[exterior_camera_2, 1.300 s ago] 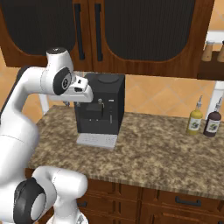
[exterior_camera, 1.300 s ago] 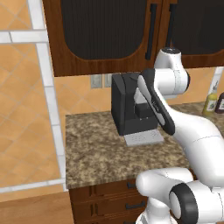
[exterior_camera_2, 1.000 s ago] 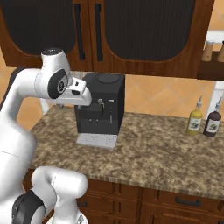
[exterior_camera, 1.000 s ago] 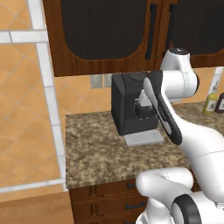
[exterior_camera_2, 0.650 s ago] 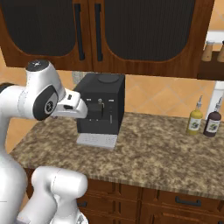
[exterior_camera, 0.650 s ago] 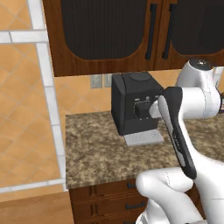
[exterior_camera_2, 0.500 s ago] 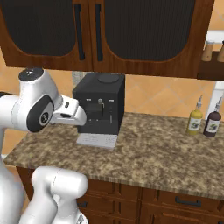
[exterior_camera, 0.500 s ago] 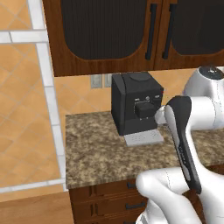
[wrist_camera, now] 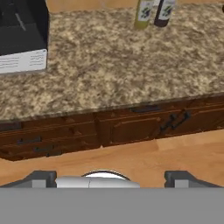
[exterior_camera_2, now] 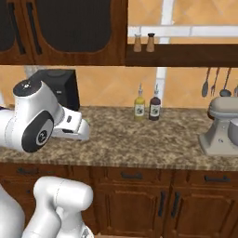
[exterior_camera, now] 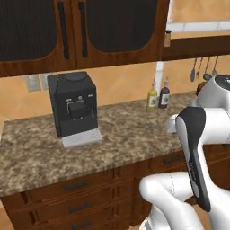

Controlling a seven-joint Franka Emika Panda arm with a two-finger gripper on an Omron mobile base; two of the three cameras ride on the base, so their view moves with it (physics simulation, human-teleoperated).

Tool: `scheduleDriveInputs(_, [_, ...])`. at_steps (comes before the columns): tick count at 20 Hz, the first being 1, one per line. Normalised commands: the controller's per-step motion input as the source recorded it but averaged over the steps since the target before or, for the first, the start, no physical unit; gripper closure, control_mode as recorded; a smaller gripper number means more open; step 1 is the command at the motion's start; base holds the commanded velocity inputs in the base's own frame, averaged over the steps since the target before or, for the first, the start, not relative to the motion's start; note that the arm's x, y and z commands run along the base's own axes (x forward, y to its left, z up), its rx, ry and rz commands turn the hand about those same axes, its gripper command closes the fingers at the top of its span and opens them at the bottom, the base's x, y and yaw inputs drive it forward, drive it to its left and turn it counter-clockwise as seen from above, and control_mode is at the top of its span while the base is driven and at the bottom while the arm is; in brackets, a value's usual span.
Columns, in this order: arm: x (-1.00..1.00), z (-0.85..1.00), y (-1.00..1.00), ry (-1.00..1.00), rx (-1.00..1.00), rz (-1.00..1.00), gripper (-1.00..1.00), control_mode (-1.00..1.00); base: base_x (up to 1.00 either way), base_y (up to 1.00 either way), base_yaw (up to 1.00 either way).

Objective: Navigate to the fridge.

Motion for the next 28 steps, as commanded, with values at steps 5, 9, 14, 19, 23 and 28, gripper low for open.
scheduleDriveInputs(5, [0.00,0.00,0.00,0.00,0.00,0.00,-1.00,1.00,0.00,-0.59,-0.84])
scheduleDriveInputs(9, [0.00,0.00,0.00,0.00,0.00,0.00,-1.00,1.00,0.00,-0.23,-0.95])
scheduleDriveInputs(14, [0.00,0.00,0.00,0.00,0.00,0.00,-1.00,1.00,0.00,-0.25,-0.95])
scheduleDriveInputs(19, [0.00,0.00,0.00,0.00,0.00,0.00,-1.00,1.00,0.00,-0.30,-0.93])
scheduleDriveInputs(23, [0.00,0.00,0.00,0.00,0.00,0.00,-1.00,1.00,0.00,-0.43,-0.90])
scheduleDriveInputs(28, [0.00,0.00,0.00,0.00,0.00,0.00,-1.00,1.00,0.00,-0.56,-0.85])
